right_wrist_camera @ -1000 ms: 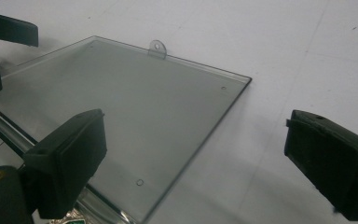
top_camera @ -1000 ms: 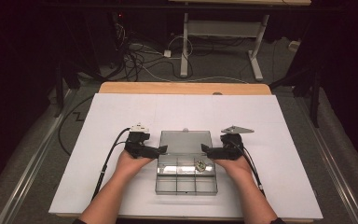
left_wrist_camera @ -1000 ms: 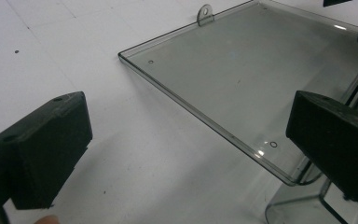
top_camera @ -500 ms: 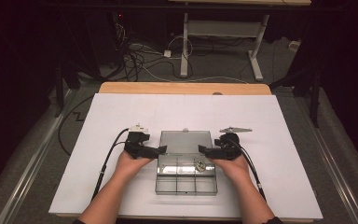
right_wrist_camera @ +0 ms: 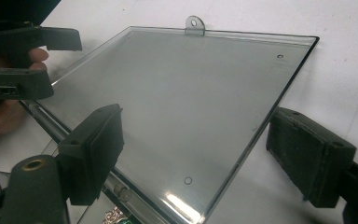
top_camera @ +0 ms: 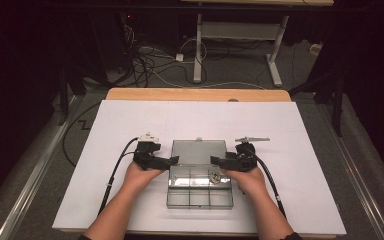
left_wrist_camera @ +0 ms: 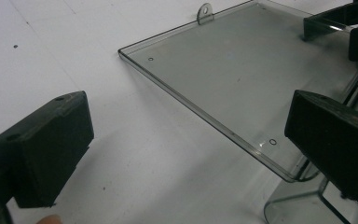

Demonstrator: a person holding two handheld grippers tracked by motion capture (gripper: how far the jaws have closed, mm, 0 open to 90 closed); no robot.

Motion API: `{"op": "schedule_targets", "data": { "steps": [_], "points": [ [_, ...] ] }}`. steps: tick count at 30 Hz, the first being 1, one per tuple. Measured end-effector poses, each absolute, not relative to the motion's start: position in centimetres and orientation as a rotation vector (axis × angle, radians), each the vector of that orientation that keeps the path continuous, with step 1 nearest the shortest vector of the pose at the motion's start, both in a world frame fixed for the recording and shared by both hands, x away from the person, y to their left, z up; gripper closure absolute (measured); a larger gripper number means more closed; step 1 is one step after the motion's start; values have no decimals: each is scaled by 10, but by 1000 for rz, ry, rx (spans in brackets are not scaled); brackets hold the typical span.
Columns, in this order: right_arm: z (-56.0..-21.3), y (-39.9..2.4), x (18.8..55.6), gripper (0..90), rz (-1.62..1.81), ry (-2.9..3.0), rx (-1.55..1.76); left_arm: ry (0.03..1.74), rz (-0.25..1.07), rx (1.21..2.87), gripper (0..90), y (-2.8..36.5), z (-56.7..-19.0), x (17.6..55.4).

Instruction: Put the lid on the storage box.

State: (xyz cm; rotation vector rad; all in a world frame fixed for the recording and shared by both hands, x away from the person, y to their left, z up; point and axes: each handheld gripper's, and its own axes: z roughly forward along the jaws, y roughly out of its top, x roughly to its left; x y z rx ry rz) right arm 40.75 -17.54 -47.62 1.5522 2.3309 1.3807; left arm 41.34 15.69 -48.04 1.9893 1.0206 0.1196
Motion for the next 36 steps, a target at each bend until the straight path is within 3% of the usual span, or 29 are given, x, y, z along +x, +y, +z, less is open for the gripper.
{"op": "schedule_targets", "data": {
  "steps": [8,13,23,30,36],
  "points": [
    [-475,-174,405,241,1381,2320,1555,1015,127,1991,13,157,-480,413],
    [-471,-174,402,308,1377,2290,1501,1000,123,1977,43,158,-479,412],
    [-463,-177,392,446,1376,2219,1372,859,72,1955,379,154,-472,404],
    [-452,-184,384,603,1329,2190,1275,828,96,1937,523,157,-466,400],
    [-439,-199,369,753,1308,2147,1192,822,117,1928,576,158,-464,396]
  ]
}}
